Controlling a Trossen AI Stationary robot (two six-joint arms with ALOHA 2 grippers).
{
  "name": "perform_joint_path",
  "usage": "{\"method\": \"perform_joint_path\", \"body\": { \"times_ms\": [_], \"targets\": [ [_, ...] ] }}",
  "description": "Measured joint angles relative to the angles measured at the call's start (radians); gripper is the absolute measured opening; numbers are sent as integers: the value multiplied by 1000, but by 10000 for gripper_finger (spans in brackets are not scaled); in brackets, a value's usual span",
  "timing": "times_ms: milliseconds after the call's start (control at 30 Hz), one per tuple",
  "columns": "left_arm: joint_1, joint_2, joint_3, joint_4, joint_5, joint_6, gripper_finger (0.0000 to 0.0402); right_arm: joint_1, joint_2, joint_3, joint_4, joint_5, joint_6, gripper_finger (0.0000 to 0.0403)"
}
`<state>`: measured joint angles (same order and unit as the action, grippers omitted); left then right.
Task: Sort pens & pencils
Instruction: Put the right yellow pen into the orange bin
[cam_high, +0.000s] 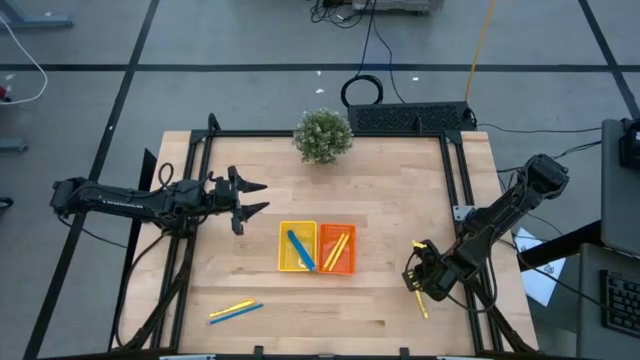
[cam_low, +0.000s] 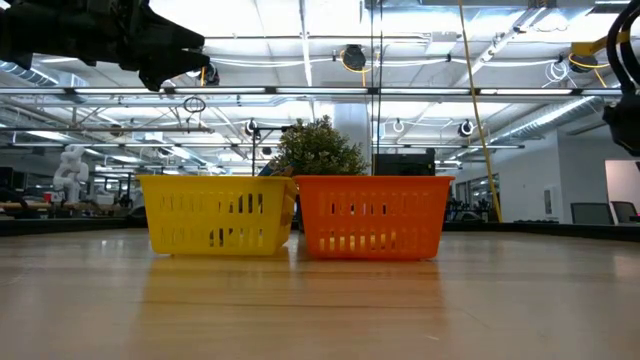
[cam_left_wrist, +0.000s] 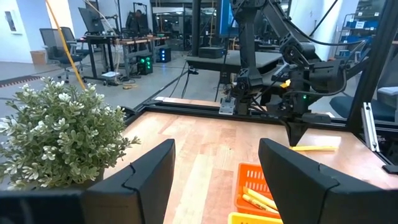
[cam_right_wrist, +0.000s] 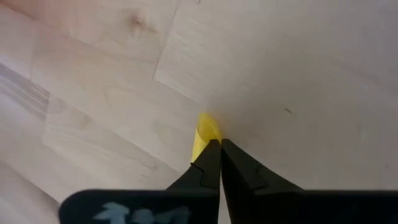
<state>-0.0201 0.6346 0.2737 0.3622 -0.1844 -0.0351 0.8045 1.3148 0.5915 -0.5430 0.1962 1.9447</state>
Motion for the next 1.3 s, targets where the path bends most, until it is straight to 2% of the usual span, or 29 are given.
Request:
{"method": "perform_joint_path", "body": {
  "times_ms": [333, 800, 1100, 1300],
  "targets": [
    [0, 0, 0, 0, 0, 0, 239, 0, -12, -1, -4, 17, -37, 0],
    [0, 0, 0, 0, 0, 1, 239, -7, -86, -2, 39, 170, -134, 0],
    [0, 0, 0, 0, 0, 1, 239, -89, -172, 0, 188, 363, -453, 0],
    [0, 0, 0, 0, 1, 1, 239, -201, -244, 1, 340, 491, -836, 0]
  ]
}}
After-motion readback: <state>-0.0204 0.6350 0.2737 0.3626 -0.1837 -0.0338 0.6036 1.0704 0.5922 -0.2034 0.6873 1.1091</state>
